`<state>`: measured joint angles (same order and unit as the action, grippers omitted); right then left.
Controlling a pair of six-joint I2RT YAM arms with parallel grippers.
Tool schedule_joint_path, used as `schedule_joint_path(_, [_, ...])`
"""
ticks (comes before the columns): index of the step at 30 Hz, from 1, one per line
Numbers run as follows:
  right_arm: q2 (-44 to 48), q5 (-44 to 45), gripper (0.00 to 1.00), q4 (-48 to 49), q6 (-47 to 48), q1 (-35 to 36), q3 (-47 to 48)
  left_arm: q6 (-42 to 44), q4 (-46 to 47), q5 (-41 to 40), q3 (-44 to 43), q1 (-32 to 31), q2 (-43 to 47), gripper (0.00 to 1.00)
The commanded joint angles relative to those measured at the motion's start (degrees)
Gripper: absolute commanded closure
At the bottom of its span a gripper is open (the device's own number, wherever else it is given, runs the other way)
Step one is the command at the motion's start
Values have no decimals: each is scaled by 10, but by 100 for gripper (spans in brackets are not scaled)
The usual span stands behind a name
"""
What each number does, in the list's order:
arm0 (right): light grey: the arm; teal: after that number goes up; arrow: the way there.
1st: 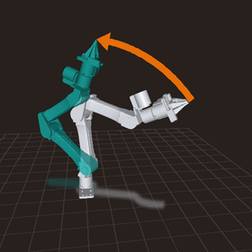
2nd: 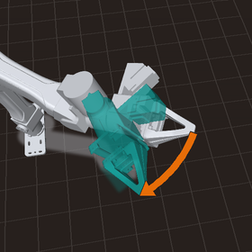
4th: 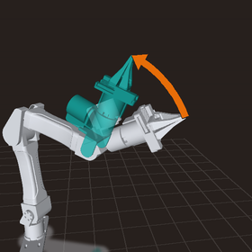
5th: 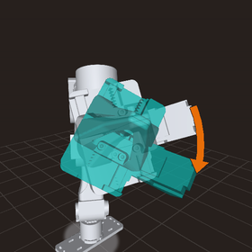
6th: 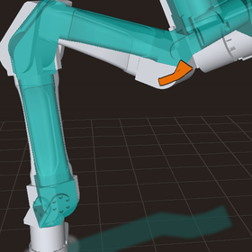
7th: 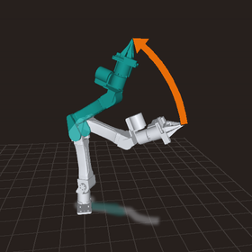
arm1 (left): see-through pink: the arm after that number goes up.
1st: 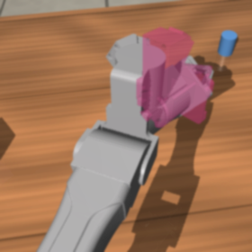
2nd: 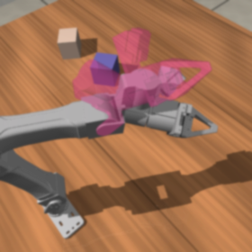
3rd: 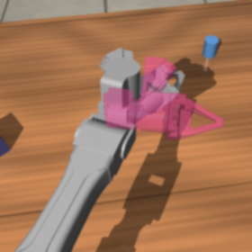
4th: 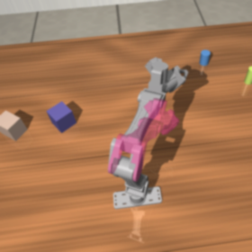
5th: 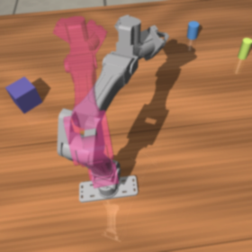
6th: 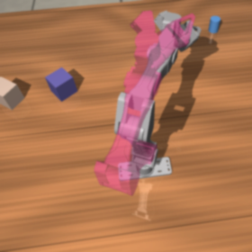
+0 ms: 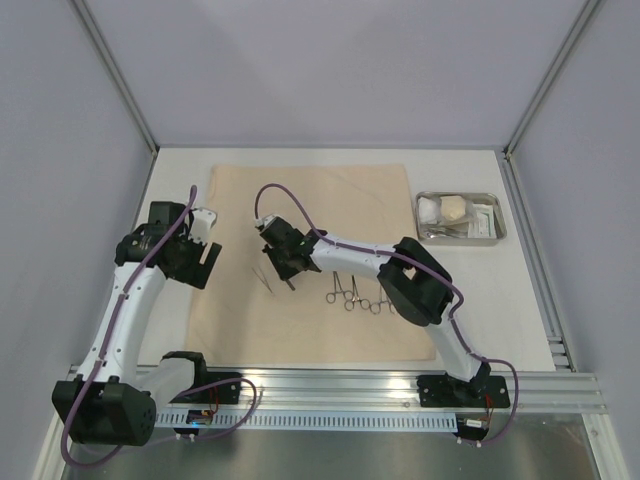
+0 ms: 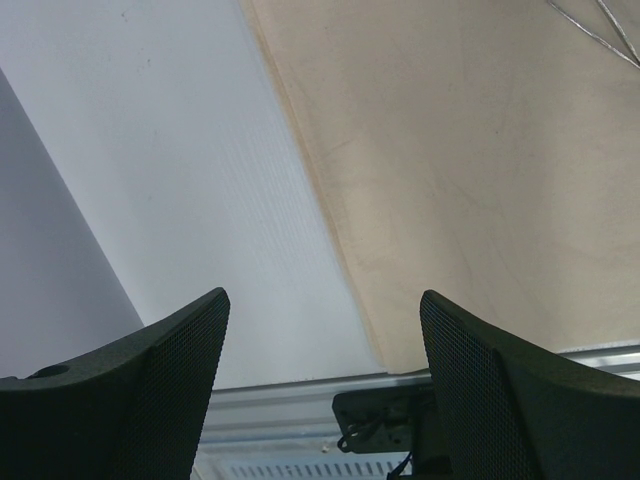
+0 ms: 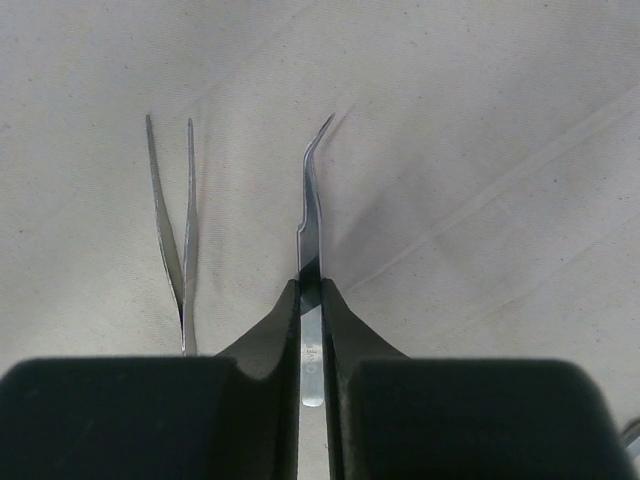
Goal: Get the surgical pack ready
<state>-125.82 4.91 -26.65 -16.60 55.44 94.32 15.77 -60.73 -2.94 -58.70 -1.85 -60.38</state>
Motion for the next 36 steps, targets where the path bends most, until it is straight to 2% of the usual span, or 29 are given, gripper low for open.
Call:
schedule_joint_path(1, [28, 1, 100, 25, 13, 4, -7, 3, -11, 25, -34, 3, 3, 14])
schedule_joint_path(5, [93, 26, 99, 82, 26, 4, -45, 13, -33, 69, -77, 3, -1, 15])
schedule_joint_path(9, [202, 69, 100, 141, 39, 4, -92, 15, -73, 127, -186, 3, -16, 16])
schedule_joint_path(15, [307, 110, 100, 218, 31, 14, -114, 8, -111, 284, -320, 3, -18, 17])
schedule_joint_path(16, [316, 114, 99, 230, 32, 24, -114, -6, -100, 328, -326, 3, -17, 17])
schedule_joint_path(19, [335, 133, 100, 290, 51, 52, -112, -45, -59, 386, -334, 2, -8, 16])
schedule_joint_path(27, [343, 138, 99, 311, 68, 98, -80, -109, 30, 456, -322, 2, 9, 13])
schedule_joint_path(31, [348, 137, 100, 319, 75, 110, -78, -137, 68, 443, -304, 2, 13, 13])
schedule_joint_path(36, [345, 140, 100, 319, 83, 122, -76, -171, 100, 426, -283, 2, 2, 18])
